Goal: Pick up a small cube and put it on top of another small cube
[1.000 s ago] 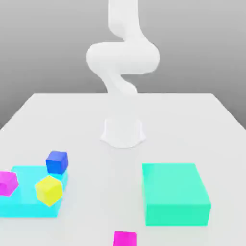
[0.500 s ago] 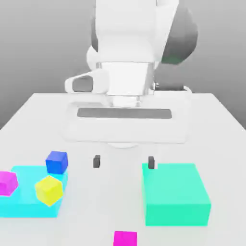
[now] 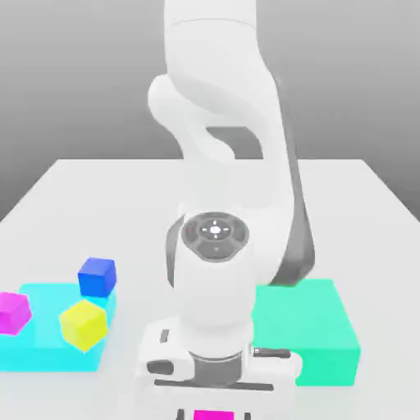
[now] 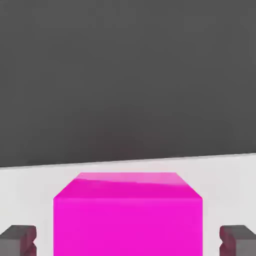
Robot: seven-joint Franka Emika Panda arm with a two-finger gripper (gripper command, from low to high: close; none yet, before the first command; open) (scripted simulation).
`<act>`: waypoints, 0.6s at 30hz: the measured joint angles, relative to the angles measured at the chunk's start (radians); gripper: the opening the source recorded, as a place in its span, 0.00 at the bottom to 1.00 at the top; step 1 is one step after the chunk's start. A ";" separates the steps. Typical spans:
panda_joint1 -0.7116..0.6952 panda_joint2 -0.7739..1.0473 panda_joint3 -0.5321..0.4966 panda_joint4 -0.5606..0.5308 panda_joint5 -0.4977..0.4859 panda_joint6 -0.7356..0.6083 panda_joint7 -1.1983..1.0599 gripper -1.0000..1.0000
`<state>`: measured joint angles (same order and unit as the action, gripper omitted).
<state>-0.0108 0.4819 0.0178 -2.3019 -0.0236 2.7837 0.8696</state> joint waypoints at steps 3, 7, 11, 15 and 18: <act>0.000 0.012 0.000 0.002 -0.001 0.010 0.001 0.00; -0.004 -0.087 0.005 -0.018 0.003 -0.069 -0.003 0.00; -0.062 -0.204 -0.056 -0.047 0.006 -0.157 -0.007 0.00; -0.163 -0.299 -0.159 -0.079 0.009 -0.220 -0.013 0.00; -0.258 -0.375 -0.246 -0.104 0.016 -0.271 -0.021 0.00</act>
<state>-0.2687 0.1069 -0.2280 -2.4055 -0.0073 2.5128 0.8482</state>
